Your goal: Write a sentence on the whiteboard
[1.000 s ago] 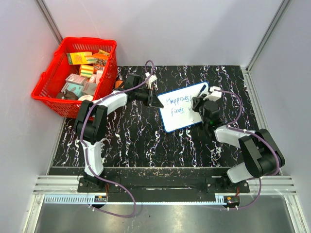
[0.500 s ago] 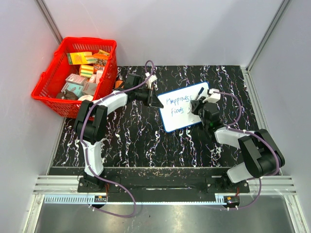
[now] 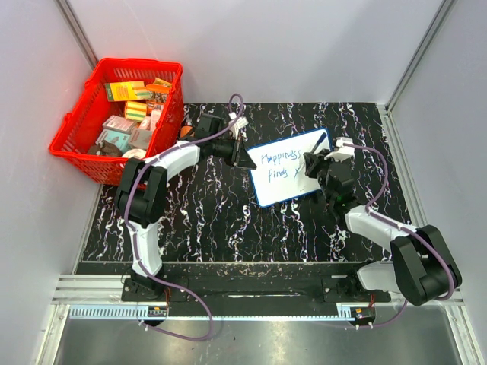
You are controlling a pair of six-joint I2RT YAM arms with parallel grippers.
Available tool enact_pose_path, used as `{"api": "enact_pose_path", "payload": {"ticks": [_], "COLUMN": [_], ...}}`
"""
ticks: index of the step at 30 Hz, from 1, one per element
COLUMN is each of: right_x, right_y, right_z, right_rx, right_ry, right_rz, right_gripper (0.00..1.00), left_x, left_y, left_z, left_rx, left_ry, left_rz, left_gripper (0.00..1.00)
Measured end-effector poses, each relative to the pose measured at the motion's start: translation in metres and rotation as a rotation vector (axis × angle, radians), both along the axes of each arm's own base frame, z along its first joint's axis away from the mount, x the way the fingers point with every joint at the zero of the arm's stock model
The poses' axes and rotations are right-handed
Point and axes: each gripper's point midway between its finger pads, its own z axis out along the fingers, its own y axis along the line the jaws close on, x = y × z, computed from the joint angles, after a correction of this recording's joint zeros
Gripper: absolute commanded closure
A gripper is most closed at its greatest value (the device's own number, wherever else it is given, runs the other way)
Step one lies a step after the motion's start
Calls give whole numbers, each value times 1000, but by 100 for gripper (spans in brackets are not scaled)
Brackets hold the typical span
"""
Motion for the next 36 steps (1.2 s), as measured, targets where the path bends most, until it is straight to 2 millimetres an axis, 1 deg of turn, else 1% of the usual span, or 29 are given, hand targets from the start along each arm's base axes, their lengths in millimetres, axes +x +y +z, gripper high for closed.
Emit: {"api": "enact_pose_path", "payload": {"ticks": [2,7,13,16,20,26,36], "right_x": [1,2,8,12,16,16,10], "right_y": [-2,-4,-2,1,8,16,15], "right_z": [4,3,8,12,10,-1,7], "right_rx": [-6,-28,-37,-38,-42,-50,-63], "right_ry": [-13,-19,-63,-101,-148,-172,-241], "right_rz": [-3,-5,-1,9,44,87,101], "right_gripper": [100,100,100,100,100,100,100], "left_x": [-1,-1,-2,-5,-4,-3,2], "left_y": [0,7,29,35,37,39,38], "left_z": [2,2,-3,-6,-5,-5,-10], "left_rx": [13,40,87,106,120,142,166], "left_ry": [-15,-14,44,68,71,75,125], "left_rz": [-8,-12,28,38,43,52,53], "left_gripper": [100,100,100,100,100,100,100]}}
